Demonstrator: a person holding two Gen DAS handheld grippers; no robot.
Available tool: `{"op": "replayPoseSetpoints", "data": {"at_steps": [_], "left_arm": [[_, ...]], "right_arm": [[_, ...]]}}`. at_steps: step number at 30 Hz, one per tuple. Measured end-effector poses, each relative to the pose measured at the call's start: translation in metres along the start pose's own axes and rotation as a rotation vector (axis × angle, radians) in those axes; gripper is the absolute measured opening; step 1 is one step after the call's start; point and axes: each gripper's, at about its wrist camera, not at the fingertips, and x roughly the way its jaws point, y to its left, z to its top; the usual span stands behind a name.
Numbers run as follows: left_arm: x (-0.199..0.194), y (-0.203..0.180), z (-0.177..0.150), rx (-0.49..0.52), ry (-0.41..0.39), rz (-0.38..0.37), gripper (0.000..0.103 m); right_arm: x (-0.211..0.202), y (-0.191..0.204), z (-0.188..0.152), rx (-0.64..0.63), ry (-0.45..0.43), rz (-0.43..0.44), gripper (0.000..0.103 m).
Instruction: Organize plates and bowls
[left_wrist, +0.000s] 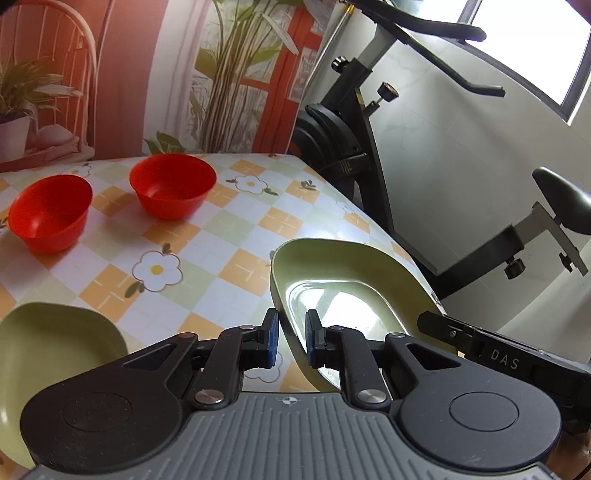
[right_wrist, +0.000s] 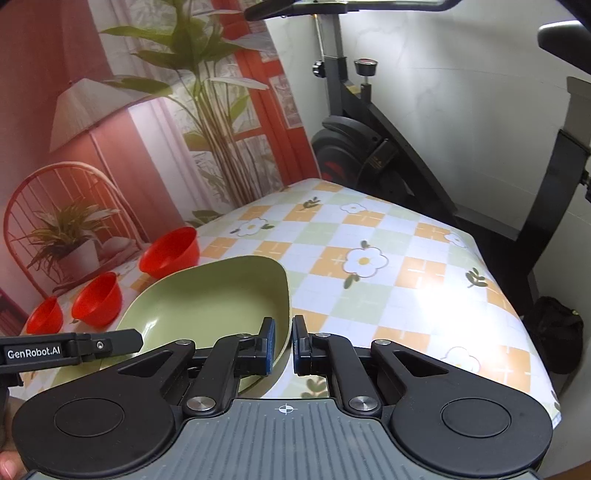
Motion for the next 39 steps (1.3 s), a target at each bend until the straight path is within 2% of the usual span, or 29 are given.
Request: {"op": "replayPoseSetpoints", "data": {"at_steps": [5,14,25,32,39], "left_arm": [[-0.03,0.021,0.009,-0.04,-0.051,0.017,0.016],[-0.085,0.064,0.015,-0.05,-0.138,0.088,0.016],[-0.149,0.122,0.027,-0.056,-0.186,0.172,0.016],[-0.165,0.151,0.03,-0.023,-0.159,0.211,0.016],[-0.146,0.16,0.022,0.015,-0.102,0.187,0.016]], "right_arm": [[-0.008,0.04,0.007,-0.048,-0.012,0.04,0.009],[-0.018,0.122,0.015,-0.136,-0.017,0.129,0.01],[-0.012,0.218,0.011,-0.233,0.005,0.22,0.011],[0.002,0.258,0.002,-0.27,0.036,0.238,0.011],[0.016,0.25,-0.009,-0.25,0.091,0.216,0.011]]}}
